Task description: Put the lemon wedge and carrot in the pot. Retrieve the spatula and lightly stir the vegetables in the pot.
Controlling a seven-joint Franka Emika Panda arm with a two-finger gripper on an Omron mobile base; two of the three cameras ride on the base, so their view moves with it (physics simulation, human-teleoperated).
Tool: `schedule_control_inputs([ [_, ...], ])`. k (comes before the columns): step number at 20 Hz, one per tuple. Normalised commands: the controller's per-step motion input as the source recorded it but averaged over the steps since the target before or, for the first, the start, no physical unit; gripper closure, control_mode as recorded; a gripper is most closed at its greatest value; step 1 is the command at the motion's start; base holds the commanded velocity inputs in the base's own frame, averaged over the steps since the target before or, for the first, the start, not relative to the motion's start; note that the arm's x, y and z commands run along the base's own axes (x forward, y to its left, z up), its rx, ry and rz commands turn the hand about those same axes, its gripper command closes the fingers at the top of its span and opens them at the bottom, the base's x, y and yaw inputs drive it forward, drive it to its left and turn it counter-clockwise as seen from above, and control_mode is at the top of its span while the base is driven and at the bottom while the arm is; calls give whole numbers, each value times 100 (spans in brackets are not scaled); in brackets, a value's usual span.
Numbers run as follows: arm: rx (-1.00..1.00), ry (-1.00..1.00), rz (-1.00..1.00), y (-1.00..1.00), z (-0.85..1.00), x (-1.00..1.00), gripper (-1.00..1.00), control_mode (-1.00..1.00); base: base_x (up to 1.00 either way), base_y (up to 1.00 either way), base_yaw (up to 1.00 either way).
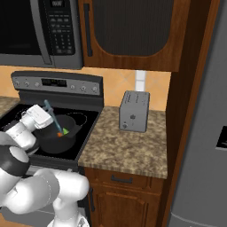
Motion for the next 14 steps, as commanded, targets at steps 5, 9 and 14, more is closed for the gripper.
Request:
schedule_control_inputs([
  [5,-11,-4,7,-10,-29,47,100,-100,0,0,0],
  [9,-17,-8,9,-1,-49,32,100,-100,0,0,0],
  [14,-11,-5,11,0,-87,30,100,-100,0,0,0],
])
